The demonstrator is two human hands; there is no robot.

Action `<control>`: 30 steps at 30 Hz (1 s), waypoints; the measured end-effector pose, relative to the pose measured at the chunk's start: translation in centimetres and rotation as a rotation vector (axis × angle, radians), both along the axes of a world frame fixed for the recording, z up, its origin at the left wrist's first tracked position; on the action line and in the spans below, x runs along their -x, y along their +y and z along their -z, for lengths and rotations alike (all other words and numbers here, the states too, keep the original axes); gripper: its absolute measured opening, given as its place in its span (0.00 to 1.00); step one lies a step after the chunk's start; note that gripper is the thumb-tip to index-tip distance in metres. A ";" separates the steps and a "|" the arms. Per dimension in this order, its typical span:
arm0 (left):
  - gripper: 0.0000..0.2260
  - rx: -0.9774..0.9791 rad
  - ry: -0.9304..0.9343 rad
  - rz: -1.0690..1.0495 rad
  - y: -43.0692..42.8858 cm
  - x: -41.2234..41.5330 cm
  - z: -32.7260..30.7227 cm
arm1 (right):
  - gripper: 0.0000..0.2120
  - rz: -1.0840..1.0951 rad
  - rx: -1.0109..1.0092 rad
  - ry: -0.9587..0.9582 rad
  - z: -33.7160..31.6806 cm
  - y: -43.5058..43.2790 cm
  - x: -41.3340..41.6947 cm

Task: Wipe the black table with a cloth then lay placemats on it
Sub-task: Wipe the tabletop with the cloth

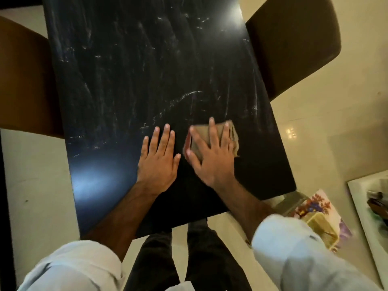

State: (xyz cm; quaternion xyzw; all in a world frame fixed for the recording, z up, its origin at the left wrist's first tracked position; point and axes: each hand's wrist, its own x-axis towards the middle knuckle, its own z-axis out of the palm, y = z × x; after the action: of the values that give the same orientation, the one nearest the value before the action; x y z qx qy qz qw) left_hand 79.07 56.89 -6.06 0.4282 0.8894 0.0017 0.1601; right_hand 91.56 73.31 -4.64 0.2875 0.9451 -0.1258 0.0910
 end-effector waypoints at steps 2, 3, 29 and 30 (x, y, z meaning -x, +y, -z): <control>0.34 0.000 0.001 -0.020 2.0 0.3 0.1 | 0.37 -0.027 0.041 -0.020 -0.7 -0.8 -4.7; 0.34 -0.001 -0.002 -0.036 2.6 0.4 0.2 | 0.38 -0.014 0.045 -0.034 -0.9 -0.9 -6.9; 0.33 -0.023 0.016 -0.064 3.0 0.1 0.8 | 0.38 0.232 -0.022 -0.063 0.1 11.0 -7.0; 0.34 -0.017 0.017 -0.062 3.1 0.1 0.8 | 0.38 0.250 -0.046 -0.045 0.4 12.5 -4.8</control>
State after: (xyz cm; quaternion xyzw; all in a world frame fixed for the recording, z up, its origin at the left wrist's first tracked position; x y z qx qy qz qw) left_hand 78.97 59.94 -6.90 0.4020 0.9034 0.0107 0.1487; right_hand 96.40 85.80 -5.05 0.4077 0.9023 -0.1080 0.0891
